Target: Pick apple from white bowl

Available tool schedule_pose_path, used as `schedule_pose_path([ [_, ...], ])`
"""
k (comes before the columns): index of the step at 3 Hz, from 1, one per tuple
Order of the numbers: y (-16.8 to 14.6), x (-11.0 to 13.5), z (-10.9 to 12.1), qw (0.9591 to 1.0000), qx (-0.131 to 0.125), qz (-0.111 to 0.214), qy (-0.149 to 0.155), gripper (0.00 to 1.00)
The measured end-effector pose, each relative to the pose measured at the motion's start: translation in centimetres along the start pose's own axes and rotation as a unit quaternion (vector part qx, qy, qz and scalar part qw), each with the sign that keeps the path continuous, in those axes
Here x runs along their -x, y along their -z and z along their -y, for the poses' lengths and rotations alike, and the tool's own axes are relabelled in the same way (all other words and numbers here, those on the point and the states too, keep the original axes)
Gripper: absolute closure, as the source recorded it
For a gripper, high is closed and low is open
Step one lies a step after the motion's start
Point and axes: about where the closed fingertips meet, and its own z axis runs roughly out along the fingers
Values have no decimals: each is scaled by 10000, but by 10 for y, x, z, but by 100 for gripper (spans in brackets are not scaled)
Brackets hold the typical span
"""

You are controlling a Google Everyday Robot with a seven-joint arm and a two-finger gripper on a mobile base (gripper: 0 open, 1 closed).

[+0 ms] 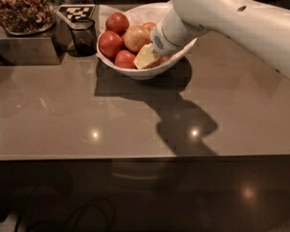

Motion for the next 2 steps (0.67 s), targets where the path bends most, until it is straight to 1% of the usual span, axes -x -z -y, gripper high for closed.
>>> schedule_pose_path([
  [1,5,2,2,9998,182,92,25,100],
  [2,23,5,10,9971,657,395,10,100],
])
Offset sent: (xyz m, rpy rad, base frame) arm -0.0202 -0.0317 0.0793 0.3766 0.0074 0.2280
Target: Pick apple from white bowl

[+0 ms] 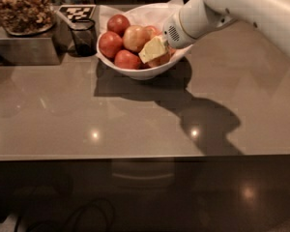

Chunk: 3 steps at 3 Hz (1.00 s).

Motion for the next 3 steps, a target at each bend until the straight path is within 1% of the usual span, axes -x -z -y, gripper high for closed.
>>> schedule_pose_path([
  [1,42,12,0,9967,669,448,80,100],
  [2,83,11,-5,9893,1285,688,13,100],
  [3,120,-7,-19,9775,1880,901,-316,100],
])
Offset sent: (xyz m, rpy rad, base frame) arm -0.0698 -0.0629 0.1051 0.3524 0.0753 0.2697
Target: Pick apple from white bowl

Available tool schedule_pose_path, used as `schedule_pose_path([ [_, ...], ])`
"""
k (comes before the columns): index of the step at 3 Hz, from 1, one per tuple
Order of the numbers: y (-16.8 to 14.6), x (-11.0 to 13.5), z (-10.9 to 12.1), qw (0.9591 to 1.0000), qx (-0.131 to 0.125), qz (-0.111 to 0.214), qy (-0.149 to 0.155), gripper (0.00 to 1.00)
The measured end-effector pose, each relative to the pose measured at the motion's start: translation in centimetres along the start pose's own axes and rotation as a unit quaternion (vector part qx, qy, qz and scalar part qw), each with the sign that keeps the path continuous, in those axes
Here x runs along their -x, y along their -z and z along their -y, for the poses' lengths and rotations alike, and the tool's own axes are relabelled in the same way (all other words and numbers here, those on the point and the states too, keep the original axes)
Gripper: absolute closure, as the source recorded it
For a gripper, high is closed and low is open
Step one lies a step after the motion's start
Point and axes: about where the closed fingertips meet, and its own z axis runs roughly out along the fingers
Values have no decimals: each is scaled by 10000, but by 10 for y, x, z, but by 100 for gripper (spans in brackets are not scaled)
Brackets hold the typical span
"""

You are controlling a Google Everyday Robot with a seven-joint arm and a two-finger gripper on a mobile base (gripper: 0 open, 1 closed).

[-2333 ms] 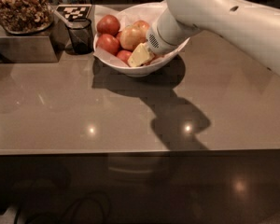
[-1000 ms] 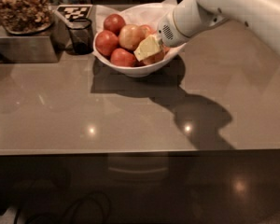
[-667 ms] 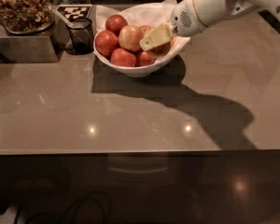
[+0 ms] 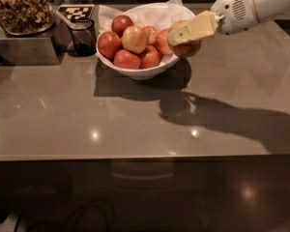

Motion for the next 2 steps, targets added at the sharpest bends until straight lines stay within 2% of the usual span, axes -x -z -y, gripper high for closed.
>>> schedule_pose_path([
  [1,33,-22,-26,9990,104,281,-320,100],
  [2,55,-47,-44,9968,-37,568,-567,100],
])
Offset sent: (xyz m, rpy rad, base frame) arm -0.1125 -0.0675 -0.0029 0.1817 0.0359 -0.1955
